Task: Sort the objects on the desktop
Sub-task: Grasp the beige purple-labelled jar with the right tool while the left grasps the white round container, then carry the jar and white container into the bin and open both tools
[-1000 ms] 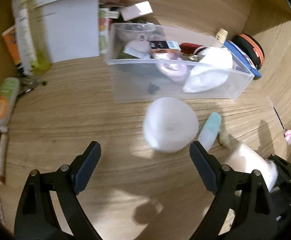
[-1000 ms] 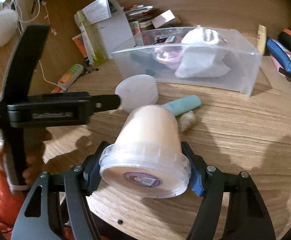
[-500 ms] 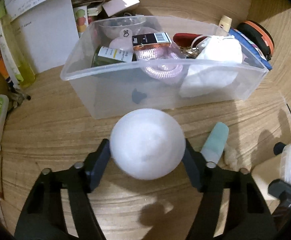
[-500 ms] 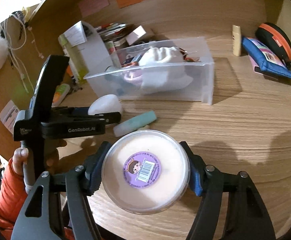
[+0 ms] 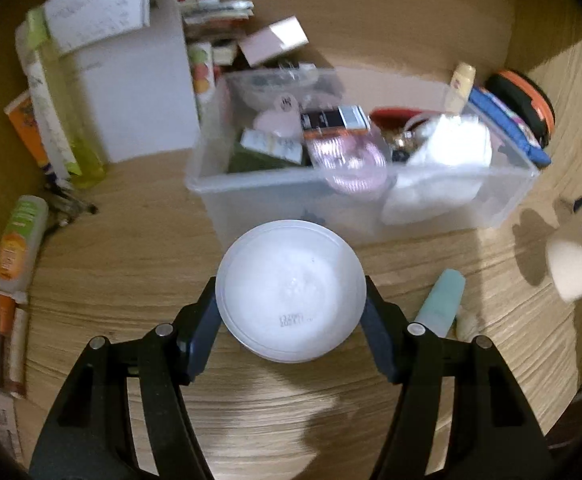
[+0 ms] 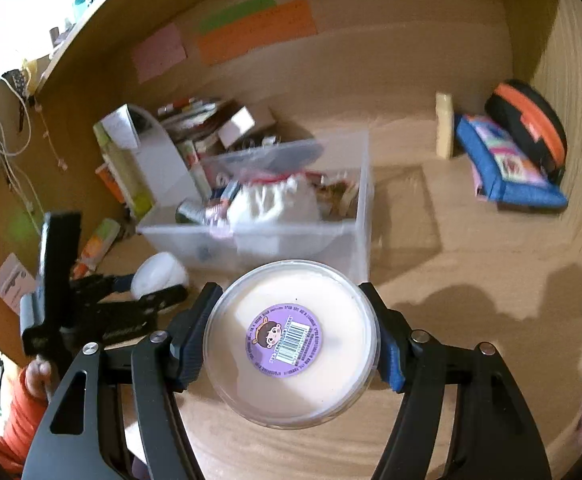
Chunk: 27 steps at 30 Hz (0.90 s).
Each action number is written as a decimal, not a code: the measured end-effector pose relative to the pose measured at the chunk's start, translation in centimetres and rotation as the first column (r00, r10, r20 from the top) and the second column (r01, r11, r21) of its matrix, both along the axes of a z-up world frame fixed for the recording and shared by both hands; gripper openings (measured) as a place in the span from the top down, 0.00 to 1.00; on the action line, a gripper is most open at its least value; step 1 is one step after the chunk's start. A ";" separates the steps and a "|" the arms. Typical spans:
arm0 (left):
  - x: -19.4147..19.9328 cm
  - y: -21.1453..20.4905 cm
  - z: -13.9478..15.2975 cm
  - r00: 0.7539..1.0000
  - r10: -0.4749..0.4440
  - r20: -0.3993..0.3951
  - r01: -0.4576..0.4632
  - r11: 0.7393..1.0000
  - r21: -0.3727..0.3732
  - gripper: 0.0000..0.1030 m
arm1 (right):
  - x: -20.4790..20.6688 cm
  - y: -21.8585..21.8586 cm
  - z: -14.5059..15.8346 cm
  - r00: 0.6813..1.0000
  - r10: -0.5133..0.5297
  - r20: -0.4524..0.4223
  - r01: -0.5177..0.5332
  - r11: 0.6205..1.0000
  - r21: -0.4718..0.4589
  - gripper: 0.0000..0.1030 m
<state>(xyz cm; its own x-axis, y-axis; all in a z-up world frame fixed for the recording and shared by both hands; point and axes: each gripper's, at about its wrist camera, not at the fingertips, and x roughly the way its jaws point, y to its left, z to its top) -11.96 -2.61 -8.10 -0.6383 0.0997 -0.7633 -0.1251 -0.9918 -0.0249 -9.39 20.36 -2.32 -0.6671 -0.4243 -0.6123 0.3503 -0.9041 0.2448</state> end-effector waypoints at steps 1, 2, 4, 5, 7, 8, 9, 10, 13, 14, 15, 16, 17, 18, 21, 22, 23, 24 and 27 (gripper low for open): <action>-0.2 0.2 0.4 1.000 0.005 -0.012 -0.005 1.000 0.000 0.37 | -0.4 0.0 0.6 1.000 0.001 -0.016 -0.001 1.000 0.004 0.37; 0.0 0.0 0.8 1.000 0.010 -0.026 -0.010 1.000 0.000 0.37 | -0.6 -0.1 0.9 1.000 0.001 -0.025 -0.001 1.000 0.008 0.37; 0.1 -0.2 1.8 0.998 0.014 -0.056 -0.014 1.000 0.000 0.37 | -1.2 -0.2 1.9 0.999 0.005 -0.048 -0.004 1.000 0.017 0.37; 0.1 -0.4 2.3 0.998 0.017 -0.067 -0.017 1.000 0.004 0.37 | -1.5 -0.3 2.3 0.998 0.010 -0.056 -0.009 1.000 0.016 0.37; 0.2 -0.9 3.3 0.997 0.005 -0.075 -0.003 1.000 0.031 0.37 | -2.2 -0.5 3.1 0.997 0.021 -0.068 -0.020 1.000 0.011 0.37; 0.2 -1.1 3.7 0.996 0.002 -0.084 0.001 0.999 0.041 0.37 | -2.6 -0.6 3.5 0.997 0.024 -0.074 -0.023 1.000 0.010 0.37; 0.2 -1.2 4.3 0.996 -0.002 -0.094 0.006 0.999 0.048 0.37 | -3.1 -0.7 3.9 0.996 0.029 -0.080 -0.028 1.000 0.009 0.37; 0.2 -1.4 4.8 0.995 -0.005 -0.101 0.011 0.998 0.057 0.37 | -3.4 -0.7 4.1 0.996 0.032 -0.081 -0.032 0.999 0.006 0.37; 0.1 -1.7 6.2 0.993 -0.023 -0.116 0.033 0.995 0.092 0.37 | -4.8 -0.9 4.9 0.995 0.050 -0.082 -0.051 0.999 -0.014 0.37; -0.1 -1.7 6.7 0.992 -0.030 -0.122 0.043 0.994 0.102 0.37 | -5.3 -1.0 5.3 0.995 0.053 -0.087 -0.055 0.998 -0.017 0.37; -0.3 -1.7 7.3 0.991 -0.036 -0.129 0.050 0.993 0.107 0.37 | -5.6 -1.2 5.5 0.994 0.057 -0.096 -0.058 0.998 -0.011 0.37; -0.4 -1.7 7.6 0.990 -0.037 -0.136 0.052 0.993 0.106 0.37 | -5.9 -1.3 5.8 0.993 0.058 -0.103 -0.059 0.998 -0.006 0.37; -0.6 -1.6 8.0 0.988 -0.041 -0.146 0.056 0.993 0.103 0.37 | -6.3 -1.6 6.0 0.992 0.061 -0.111 -0.062 0.998 0.002 0.37; -0.9 -1.5 8.6 0.987 -0.041 -0.159 0.057 0.993 0.100 0.37 | -6.6 -1.8 6.3 0.991 0.065 -0.118 -0.064 0.998 0.007 0.37; -1.9 -1.2 9.7 0.981 -0.049 -0.187 0.067 0.994 0.088 0.37 | -8.0 -2.6 6.9 0.988 0.078 -0.134 -0.077 0.997 0.015 0.37; -2.2 -1.1 10.0 0.980 -0.051 -0.194 0.068 0.994 0.084 0.37 | -8.5 -2.9 7.1 0.987 0.083 -0.137 -0.081 0.997 0.015 0.37; -2.5 -0.9 10.3 0.977 -0.055 -0.204 0.073 0.994 0.083 0.37 | -9.0 -3.3 7.2 0.986 0.088 -0.139 -0.087 0.996 0.018 0.37; -2.9 -0.8 10.5 0.976 -0.059 -0.208 0.078 0.994 0.082 0.37 | -9.4 -3.6 7.2 0.986 0.094 -0.139 -0.092 0.996 0.017 0.37; -4.2 -0.4 10.6 0.976 -0.069 -0.207 0.087 0.993 0.083 0.37 | -10.8 -4.8 7.0 0.985 0.115 -0.129 -0.114 0.993 0.020 0.37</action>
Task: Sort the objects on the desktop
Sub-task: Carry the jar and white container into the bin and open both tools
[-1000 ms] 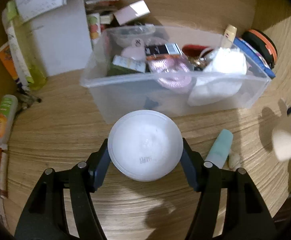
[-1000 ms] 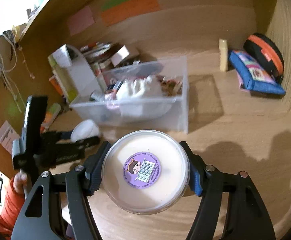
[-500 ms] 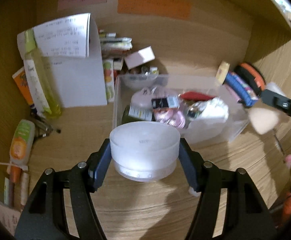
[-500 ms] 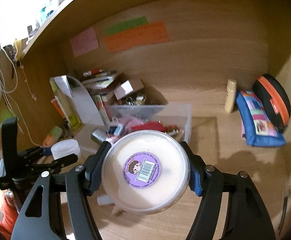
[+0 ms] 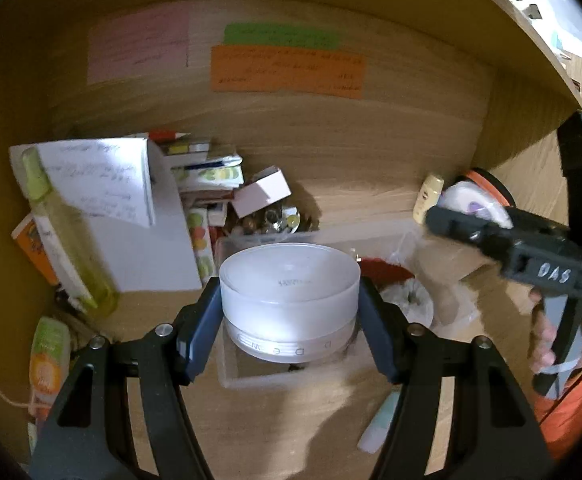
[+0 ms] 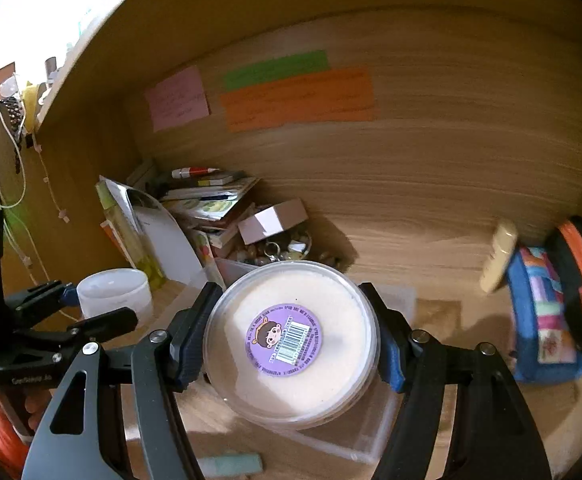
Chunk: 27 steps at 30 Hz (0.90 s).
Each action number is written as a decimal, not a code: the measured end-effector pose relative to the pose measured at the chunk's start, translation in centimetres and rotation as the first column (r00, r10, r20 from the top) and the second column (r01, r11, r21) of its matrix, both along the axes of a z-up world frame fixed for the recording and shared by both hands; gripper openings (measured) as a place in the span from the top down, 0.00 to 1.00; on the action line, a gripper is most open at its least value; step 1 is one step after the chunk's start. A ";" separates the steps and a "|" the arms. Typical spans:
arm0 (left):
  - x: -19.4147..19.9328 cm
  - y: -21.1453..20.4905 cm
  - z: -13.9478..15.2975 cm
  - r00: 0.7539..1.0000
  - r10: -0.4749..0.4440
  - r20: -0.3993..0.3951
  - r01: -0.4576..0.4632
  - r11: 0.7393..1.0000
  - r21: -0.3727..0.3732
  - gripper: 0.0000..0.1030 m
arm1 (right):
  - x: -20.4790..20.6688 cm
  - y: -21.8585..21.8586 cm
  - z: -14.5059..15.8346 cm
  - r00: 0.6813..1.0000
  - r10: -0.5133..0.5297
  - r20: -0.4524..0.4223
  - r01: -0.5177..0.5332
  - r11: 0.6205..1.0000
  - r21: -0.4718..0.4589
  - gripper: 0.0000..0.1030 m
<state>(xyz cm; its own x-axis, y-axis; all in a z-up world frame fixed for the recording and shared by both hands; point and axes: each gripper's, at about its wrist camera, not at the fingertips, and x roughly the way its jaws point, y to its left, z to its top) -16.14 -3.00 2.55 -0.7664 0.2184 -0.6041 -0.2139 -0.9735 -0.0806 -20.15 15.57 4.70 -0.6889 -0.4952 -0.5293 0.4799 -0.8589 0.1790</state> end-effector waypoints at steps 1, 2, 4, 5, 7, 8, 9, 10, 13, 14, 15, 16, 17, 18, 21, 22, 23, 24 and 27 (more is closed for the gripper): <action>-0.4 0.1 0.0 1.000 -0.002 0.003 0.002 1.000 0.000 0.37 | -0.5 -0.5 -0.2 1.000 0.006 0.004 -0.006 1.000 0.004 0.37; -0.8 0.2 -0.1 1.000 -0.004 0.006 0.004 1.000 0.003 0.37 | -0.8 -0.8 -0.3 1.000 0.009 0.008 -0.010 1.000 0.005 0.37; -1.6 0.3 -0.1 1.000 -0.010 0.011 0.010 1.000 0.007 0.37 | -1.5 -1.5 -0.6 1.000 0.019 0.015 -0.019 1.000 0.004 0.37; -2.1 0.4 -0.3 1.000 -0.010 0.015 0.010 1.000 0.008 0.37 | -1.8 -1.8 -0.8 1.000 0.023 0.019 -0.023 1.000 0.005 0.37; -2.8 0.5 -0.5 1.000 -0.014 0.022 0.014 1.000 0.008 0.37 | -2.4 -2.2 -1.1 0.999 0.024 0.025 -0.024 1.000 0.006 0.37; -3.3 0.6 -0.7 1.000 -0.013 0.024 0.012 1.000 0.002 0.37 | -2.6 -2.3 -1.4 0.999 0.022 0.031 -0.022 1.000 0.004 0.37; -3.5 0.6 -0.8 1.000 -0.012 0.026 0.012 1.000 0.000 0.37 | -2.9 -2.4 -1.6 0.999 0.022 0.039 -0.022 1.000 0.003 0.37; -3.8 0.9 -0.9 1.000 -0.013 0.028 0.013 1.000 -0.004 0.37 | -3.2 -2.4 -2.0 0.999 0.022 0.049 -0.022 1.000 0.003 0.37; -4.8 1.0 -1.8 0.999 -0.013 0.045 0.013 1.000 -0.007 0.37 | -3.8 -2.3 -3.0 0.997 0.008 0.071 -0.009 1.000 0.021 0.37; -5.2 1.1 -2.1 0.999 -0.008 0.049 0.008 1.000 -0.010 0.37 | -4.0 -2.3 -3.2 0.997 0.004 0.073 -0.006 1.000 0.029 0.37; -5.5 1.1 -2.4 0.999 -0.001 0.054 0.002 1.000 -0.017 0.37 | -4.1 -2.4 -3.6 0.997 -0.007 0.073 0.003 0.999 0.044 0.37; -5.9 0.9 -2.7 0.998 0.003 0.060 -0.002 1.000 -0.018 0.37 | -4.3 -2.6 -3.8 0.997 -0.014 0.072 0.009 0.998 0.060 0.37; -6.2 0.8 -3.1 0.998 0.004 0.070 -0.003 1.000 -0.015 0.37 | -4.4 -2.7 -4.1 0.997 -0.022 0.072 0.016 0.997 0.074 0.37; -6.5 0.7 -3.5 0.997 0.004 0.083 -0.003 1.000 -0.012 0.37 | -4.5 -2.8 -4.3 0.997 -0.024 0.072 0.018 0.996 0.087 0.37; -7.1 0.6 -4.5 0.995 0.002 0.104 -0.001 1.000 -0.010 0.37 | -4.7 -3.2 -4.8 0.997 -0.027 0.072 0.019 0.993 0.120 0.37; -7.2 0.6 -4.8 0.994 -0.006 0.113 0.007 1.000 -0.008 0.37 | -4.8 -3.4 -5.1 0.997 -0.031 0.071 0.022 0.991 0.132 0.37; -7.4 0.6 -5.1 0.993 -0.012 0.121 0.013 1.000 -0.006 0.37 | -4.9 -3.5 -5.3 0.997 -0.032 0.071 0.021 0.989 0.144 0.37; -7.5 0.6 -5.4 0.992 -0.015 0.129 0.016 1.000 -0.006 0.37 | -5.0 -3.7 -5.5 0.997 -0.031 0.073 0.019 0.988 0.155 0.37; -7.7 0.7 -5.9 0.990 -0.022 0.140 0.024 1.000 -0.013 0.37 | -5.5 -3.8 -6.2 0.995 -0.040 0.093 0.024 0.985 0.170 0.37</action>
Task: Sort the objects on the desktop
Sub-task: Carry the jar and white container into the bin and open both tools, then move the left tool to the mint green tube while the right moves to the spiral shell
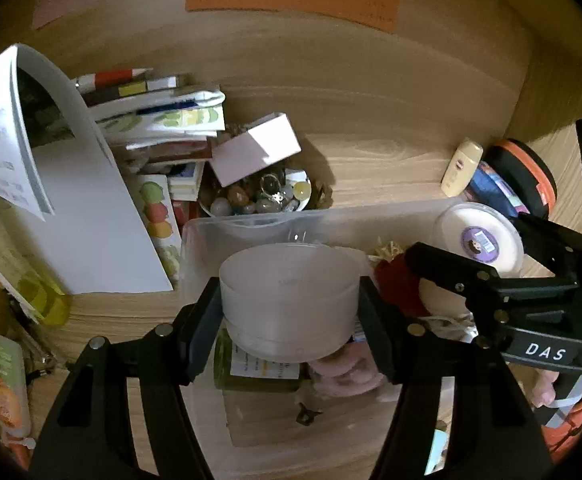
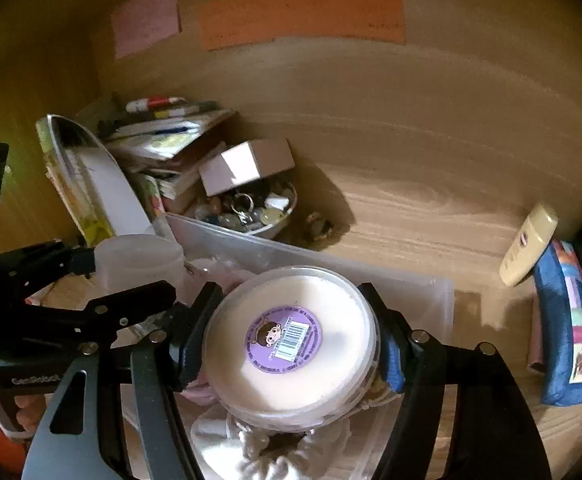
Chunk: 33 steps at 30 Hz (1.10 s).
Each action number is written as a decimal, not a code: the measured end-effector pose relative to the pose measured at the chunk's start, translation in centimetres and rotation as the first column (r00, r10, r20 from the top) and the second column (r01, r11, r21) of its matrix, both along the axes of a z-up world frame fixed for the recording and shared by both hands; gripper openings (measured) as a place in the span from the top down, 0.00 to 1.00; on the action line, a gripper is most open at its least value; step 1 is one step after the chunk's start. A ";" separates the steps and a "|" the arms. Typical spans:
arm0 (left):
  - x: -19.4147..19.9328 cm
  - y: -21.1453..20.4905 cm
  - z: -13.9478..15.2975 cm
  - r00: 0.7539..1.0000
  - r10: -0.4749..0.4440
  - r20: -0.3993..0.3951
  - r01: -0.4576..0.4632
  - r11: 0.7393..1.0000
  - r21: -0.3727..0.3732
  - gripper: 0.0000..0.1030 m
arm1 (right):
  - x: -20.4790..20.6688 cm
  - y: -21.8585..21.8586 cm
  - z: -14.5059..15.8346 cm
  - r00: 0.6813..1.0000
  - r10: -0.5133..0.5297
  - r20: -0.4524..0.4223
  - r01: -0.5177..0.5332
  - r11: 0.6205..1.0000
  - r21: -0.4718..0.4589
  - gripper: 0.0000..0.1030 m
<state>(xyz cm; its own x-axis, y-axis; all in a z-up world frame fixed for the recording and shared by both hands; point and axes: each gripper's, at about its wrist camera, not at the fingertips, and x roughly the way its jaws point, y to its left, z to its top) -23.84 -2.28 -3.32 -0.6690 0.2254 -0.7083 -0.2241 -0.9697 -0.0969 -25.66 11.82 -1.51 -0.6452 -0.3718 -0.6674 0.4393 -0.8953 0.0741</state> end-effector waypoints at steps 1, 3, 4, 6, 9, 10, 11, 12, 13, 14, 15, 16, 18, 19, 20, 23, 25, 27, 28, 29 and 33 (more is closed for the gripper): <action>-0.1 0.1 -0.2 1.000 -0.005 0.007 0.005 1.000 -0.002 0.37 | -0.2 0.0 -0.2 1.000 -0.001 0.010 0.001 1.000 0.004 0.37; -0.1 0.2 -0.6 1.000 -0.012 0.016 0.012 1.000 -0.010 0.37 | -0.5 0.1 -0.6 1.000 0.002 0.023 -0.002 1.000 0.009 0.37; -0.3 0.1 -0.7 1.000 -0.013 0.019 0.013 1.000 -0.011 0.37 | -0.5 0.0 -0.7 1.000 0.003 0.024 -0.003 1.000 0.015 0.37; -0.6 0.0 -0.9 1.000 -0.015 0.025 0.015 1.000 -0.016 0.37 | -0.5 -0.1 -0.8 1.000 0.003 0.022 -0.004 1.000 0.030 0.37; -0.6 -0.2 -1.0 0.999 -0.019 0.031 0.020 1.000 -0.012 0.37 | -0.3 -0.2 -0.7 1.000 0.009 0.020 -0.010 0.999 0.045 0.37; -0.7 -0.2 -0.9 0.999 -0.020 0.032 0.020 1.000 -0.011 0.37 | -0.3 -0.4 -0.7 1.000 0.011 0.016 -0.012 0.998 0.059 0.37; -0.7 -0.3 -0.9 0.999 -0.020 0.033 0.021 1.000 -0.011 0.37 | -0.2 -0.5 -0.6 1.000 0.015 0.011 -0.016 0.997 0.069 0.36; -0.7 -0.3 -0.9 0.999 -0.021 0.034 0.021 1.000 -0.009 0.37 | 0.0 -0.6 -0.6 1.000 0.018 0.004 -0.019 0.997 0.078 0.36; -0.7 -0.3 -0.9 0.999 -0.020 0.033 0.020 1.000 -0.009 0.36 | 0.1 -0.6 -0.5 1.000 0.024 0.003 -0.025 0.996 0.088 0.34; -0.7 -0.4 -0.8 0.999 -0.020 0.033 0.020 1.000 -0.005 0.35 | 0.2 -0.7 -0.4 1.000 0.028 0.000 -0.028 0.996 0.089 0.31; -0.6 -0.4 -0.6 0.999 -0.022 0.032 0.022 1.000 0.000 0.33 | 0.3 -0.7 -0.3 0.999 0.032 -0.003 -0.031 0.995 0.090 0.30; -0.5 -0.4 -0.5 0.999 -0.024 0.030 0.024 1.000 0.006 0.30 | 0.5 -0.7 0.0 0.999 0.035 -0.013 -0.033 0.995 0.091 0.29; -0.1 -0.4 0.0 1.000 -0.024 0.017 0.023 1.000 0.008 0.28 | 0.9 -0.7 0.5 0.999 0.045 -0.027 -0.043 0.995 0.090 0.29; 0.1 -0.4 0.2 1.000 -0.021 0.009 0.021 1.000 0.004 0.28 | 1.2 -0.6 0.9 0.998 0.052 -0.037 -0.048 0.995 0.090 0.27; 0.3 -0.3 0.5 1.000 -0.020 0.003 0.020 1.000 0.001 0.28 | 1.5 -0.7 1.2 0.997 0.053 -0.049 -0.049 0.994 0.093 0.22; 1.1 -0.3 1.3 1.000 -0.018 -0.008 0.018 1.000 -0.001 0.23 | 2.4 -0.7 2.3 0.994 0.056 -0.094 -0.048 0.995 0.092 0.16; 1.7 -0.4 2.0 1.000 -0.014 -0.018 0.014 1.000 0.001 0.17 | 3.1 -0.6 3.1 0.991 0.065 -0.117 -0.055 0.995 0.089 0.16; 2.5 -0.5 2.9 0.999 -0.003 -0.039 0.002 1.000 -0.009 0.13 | 4.0 -0.5 4.1 0.987 0.059 -0.150 -0.046 0.995 0.089 0.16; 2.9 -0.5 3.3 0.999 0.002 -0.049 -0.002 1.000 -0.012 0.12 | 4.5 -0.4 4.6 0.985 0.059 -0.163 -0.045 0.995 0.090 0.15; 3.5 -0.5 3.7 0.998 0.004 -0.060 -0.005 1.000 -0.015 0.11 | 4.9 -0.3 5.0 0.983 0.059 -0.173 -0.044 0.995 0.090 0.15; 5.6 -1.1 5.2 0.996 0.021 -0.085 -0.022 1.000 -0.003 0.08 | 7.8 0.7 6.5 0.973 0.058 -0.225 -0.042 0.997 0.072 0.08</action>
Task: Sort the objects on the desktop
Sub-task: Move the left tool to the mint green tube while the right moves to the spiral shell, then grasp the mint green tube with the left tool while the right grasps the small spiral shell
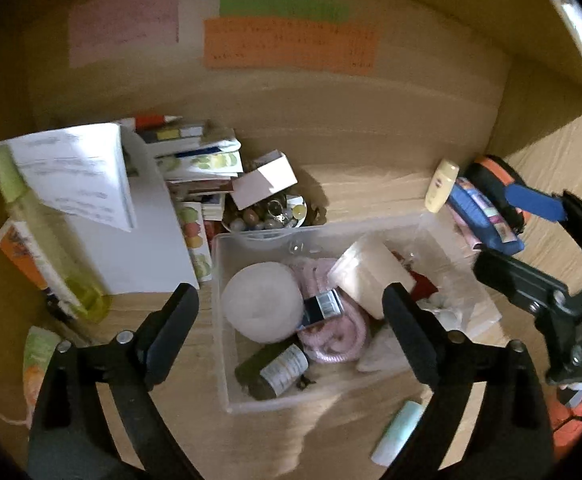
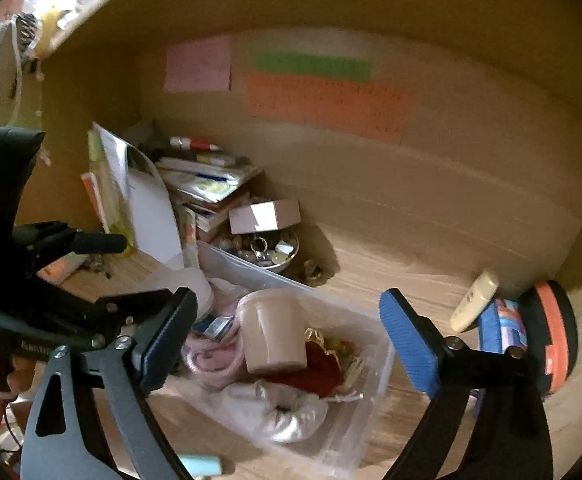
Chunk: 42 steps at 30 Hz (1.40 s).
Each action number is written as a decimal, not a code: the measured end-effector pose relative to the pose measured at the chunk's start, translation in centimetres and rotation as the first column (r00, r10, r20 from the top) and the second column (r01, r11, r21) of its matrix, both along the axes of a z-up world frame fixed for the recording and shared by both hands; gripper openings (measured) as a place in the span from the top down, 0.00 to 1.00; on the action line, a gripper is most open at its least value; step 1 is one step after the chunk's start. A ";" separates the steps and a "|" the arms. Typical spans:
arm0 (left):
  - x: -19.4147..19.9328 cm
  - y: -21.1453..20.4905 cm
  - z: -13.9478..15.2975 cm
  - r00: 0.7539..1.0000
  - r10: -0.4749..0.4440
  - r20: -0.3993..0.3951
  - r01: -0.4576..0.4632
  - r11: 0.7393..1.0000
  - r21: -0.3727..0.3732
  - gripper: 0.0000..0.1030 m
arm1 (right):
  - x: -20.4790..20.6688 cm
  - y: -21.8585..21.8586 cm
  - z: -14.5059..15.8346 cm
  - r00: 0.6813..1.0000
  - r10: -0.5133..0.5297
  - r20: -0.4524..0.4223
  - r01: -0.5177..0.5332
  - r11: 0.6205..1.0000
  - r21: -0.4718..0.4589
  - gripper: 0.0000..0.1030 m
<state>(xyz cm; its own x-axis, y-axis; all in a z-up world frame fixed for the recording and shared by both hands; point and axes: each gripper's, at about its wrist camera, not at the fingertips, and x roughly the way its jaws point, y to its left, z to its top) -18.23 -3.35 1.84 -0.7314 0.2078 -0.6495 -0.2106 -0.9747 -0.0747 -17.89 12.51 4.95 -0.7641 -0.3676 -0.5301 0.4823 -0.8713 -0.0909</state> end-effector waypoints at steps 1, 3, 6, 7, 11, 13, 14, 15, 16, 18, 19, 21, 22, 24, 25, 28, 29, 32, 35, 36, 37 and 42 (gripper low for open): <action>0.4 -0.1 0.2 1.000 0.001 -0.004 -0.001 1.000 0.004 0.07 | 0.6 0.3 0.2 1.000 0.001 -0.007 -0.001 1.000 -0.008 0.08; 1.5 -0.3 0.5 1.000 0.008 -0.012 -0.008 1.000 0.009 0.07 | 2.2 0.8 0.4 1.000 0.002 -0.020 -0.002 1.000 -0.021 0.07; 3.1 -0.4 0.5 1.000 0.018 -0.024 -0.018 1.000 -0.007 0.06 | 4.5 1.2 -0.2 1.000 -0.004 -0.031 0.004 1.000 0.001 0.07; 3.8 -0.5 0.4 1.000 0.020 -0.024 -0.020 1.000 -0.013 0.06 | 5.2 1.2 -0.6 0.999 -0.006 -0.035 0.007 1.000 0.015 0.07; 6.0 -0.9 -0.8 1.000 -0.003 0.009 0.003 1.000 -0.007 0.06 | 7.0 1.1 -3.2 1.000 0.003 0.018 -0.003 0.999 0.038 0.07; 7.1 -1.2 -1.7 1.000 -0.004 0.028 0.005 1.000 -0.016 0.06 | 7.7 1.0 -5.0 0.997 0.026 0.074 -0.030 0.998 0.058 0.08; 7.8 -1.3 -2.3 0.999 -0.003 0.039 0.004 1.000 -0.024 0.06 | 8.0 0.8 -6.1 0.995 0.029 0.098 -0.037 0.997 0.073 0.09; 8.2 -1.4 -2.7 0.999 -0.003 0.046 0.004 1.000 -0.030 0.06 | 8.2 0.6 -7.2 0.992 0.030 0.124 -0.042 0.995 0.089 0.09; 8.7 -1.5 -3.2 0.999 -0.002 0.053 0.004 0.999 -0.039 0.06 | 8.4 0.5 -8.1 0.989 0.030 0.147 -0.044 0.994 0.095 0.11; 9.6 -1.6 -4.3 0.998 0.003 0.063 0.001 0.998 -0.058 0.06 | 8.3 0.3 -10.1 0.977 0.035 0.212 -0.056 0.994 0.094 0.21; 10.1 -1.6 -4.8 0.998 0.006 0.070 -0.001 0.998 -0.067 0.06 | 8.2 0.2 -11.0 0.968 0.039 0.249 -0.063 0.994 0.088 0.31; 10.7 -1.6 -5.8 0.996 0.009 0.084 -0.002 0.997 -0.081 0.06 | 7.9 0.0 -12.4 0.952 0.047 0.303 -0.072 0.995 0.073 0.41; 11.0 -1.6 -6.2 0.996 0.009 0.090 -0.001 0.996 -0.084 0.06 | 7.8 -0.1 -13.1 0.944 0.050 0.327 -0.076 0.995 0.068 0.47; 11.3 -1.6 -7.0 0.994 0.002 0.108 0.007 0.996 -0.084 0.06 | 7.9 -0.4 -13.9 0.934 0.060 0.353 -0.087 0.994 0.062 0.53; 11.3 -1.5 -7.3 0.994 -0.001 0.113 0.010 0.996 -0.084 0.06 | 8.0 -0.5 -14.1 0.932 0.065 0.358 -0.094 0.994 0.064 0.54; 11.3 -0.8 -8.0 0.992 -0.022 0.123 0.033 0.995 -0.089 0.06 | 8.3 -1.0 -14.5 0.928 0.076 0.365 -0.114 0.990 0.083 0.64; 11.1 -0.5 -8.1 0.992 -0.031 0.124 0.042 0.995 -0.091 0.06 | 8.4 -1.2 -14.5 0.932 0.074 0.356 -0.115 0.989 0.094 0.67; 10.7 0.6 -8.4 0.990 -0.062 0.128 0.072 0.995 -0.074 0.07 | 8.4 -1.0 -14.5 0.933 0.071 0.353 -0.111 0.989 0.095 0.75; 10.1 2.1 -8.8 0.986 -0.100 0.137 0.111 0.991 -0.078 0.12 | 8.5 -0.5 -14.5 0.937 0.059 0.344 -0.099 0.990 0.100 0.82; 9.8 2.7 -9.0 0.983 -0.112 0.142 0.125 0.989 -0.084 0.17 | 8.5 -0.2 -14.5 0.937 0.057 0.343 -0.096 0.991 0.096 0.82; 9.5 3.4 -9.2 0.980 -0.128 0.151 0.143 0.986 -0.091 0.20 | 8.6 0.1 -14.4 0.938 0.051 0.343 -0.089 0.991 0.098 0.82; 8.3 6.4 -10.9 0.964 -0.179 0.195 0.205 0.972 -0.119 0.28 | 8.5 3.0 -13.5 0.942 0.002 0.336 -0.027 0.997 0.068 0.82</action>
<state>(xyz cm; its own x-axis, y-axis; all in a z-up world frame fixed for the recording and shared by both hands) -9.91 3.04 -9.02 -0.5537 0.2326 -0.7996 -0.3901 -0.9208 0.0023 -9.37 15.49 -8.56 -0.5326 -0.3299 -0.7794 0.5081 -0.8611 0.0173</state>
